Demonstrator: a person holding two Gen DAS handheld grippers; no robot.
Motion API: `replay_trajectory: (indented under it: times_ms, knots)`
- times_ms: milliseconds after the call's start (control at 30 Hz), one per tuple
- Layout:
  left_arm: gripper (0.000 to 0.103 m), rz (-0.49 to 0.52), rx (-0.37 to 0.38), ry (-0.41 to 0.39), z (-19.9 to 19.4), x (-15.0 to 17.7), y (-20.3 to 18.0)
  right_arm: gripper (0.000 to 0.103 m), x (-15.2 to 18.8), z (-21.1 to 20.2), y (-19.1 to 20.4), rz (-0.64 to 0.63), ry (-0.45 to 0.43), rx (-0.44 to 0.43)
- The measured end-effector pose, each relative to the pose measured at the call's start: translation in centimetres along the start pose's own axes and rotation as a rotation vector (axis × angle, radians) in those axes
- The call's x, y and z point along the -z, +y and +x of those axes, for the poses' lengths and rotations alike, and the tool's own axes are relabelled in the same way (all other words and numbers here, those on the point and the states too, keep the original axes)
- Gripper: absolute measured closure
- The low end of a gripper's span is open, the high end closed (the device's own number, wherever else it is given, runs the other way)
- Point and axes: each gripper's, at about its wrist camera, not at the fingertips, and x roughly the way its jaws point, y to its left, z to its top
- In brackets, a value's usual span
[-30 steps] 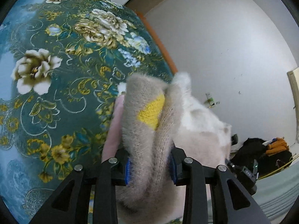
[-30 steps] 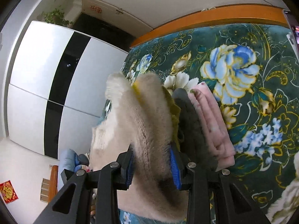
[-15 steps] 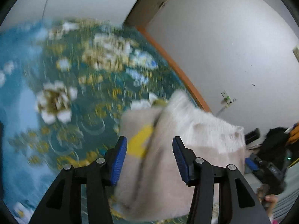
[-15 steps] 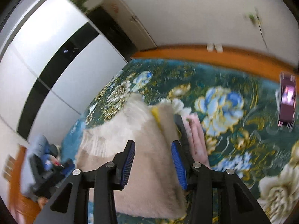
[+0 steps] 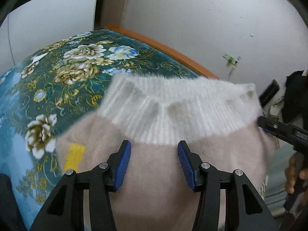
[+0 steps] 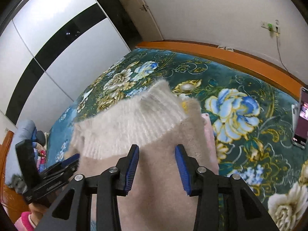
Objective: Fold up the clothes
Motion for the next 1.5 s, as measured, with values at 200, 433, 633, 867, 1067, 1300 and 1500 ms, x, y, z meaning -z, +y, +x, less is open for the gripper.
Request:
replay_trajectory:
  times_ms: [200, 433, 633, 867, 1067, 1300, 1500]
  knots:
    - [0.051, 0.069, -0.092, 0.055, 3.5, -3.0, -2.0, 0.060, -0.6, -1.0, 1.0, -0.013, -0.043, -0.017]
    - [0.051, 0.045, -0.077, 0.039, 4.4, -3.0, -1.4, 0.060, 7.6, -5.7, 3.8, -0.137, -0.053, -0.133]
    - [0.051, 0.002, -0.038, 0.057, 3.4, -3.3, -0.8, 0.059, 11.1, -2.5, 5.0, -0.147, 0.014, -0.102]
    - [0.051, -0.097, 0.081, -0.035, -3.9, 0.4, 1.1, 0.059, 9.0, -1.1, 5.5, -0.101, -0.044, -0.057]
    - [0.051, -0.044, 0.061, -0.042, -5.1, 6.2, -0.1, 0.059, 8.0, -0.8, 5.2, -0.038, -0.047, -0.070]
    - [0.051, 0.000, 0.020, -0.043, -4.3, 10.3, -0.8, 0.059, 6.9, -1.6, 4.8, -0.005, -0.041, -0.064]
    - [0.051, 0.004, -0.024, -0.030, -2.0, 9.0, -0.6, 0.059, 6.0, -4.3, 7.5, -0.149, -0.125, -0.006]
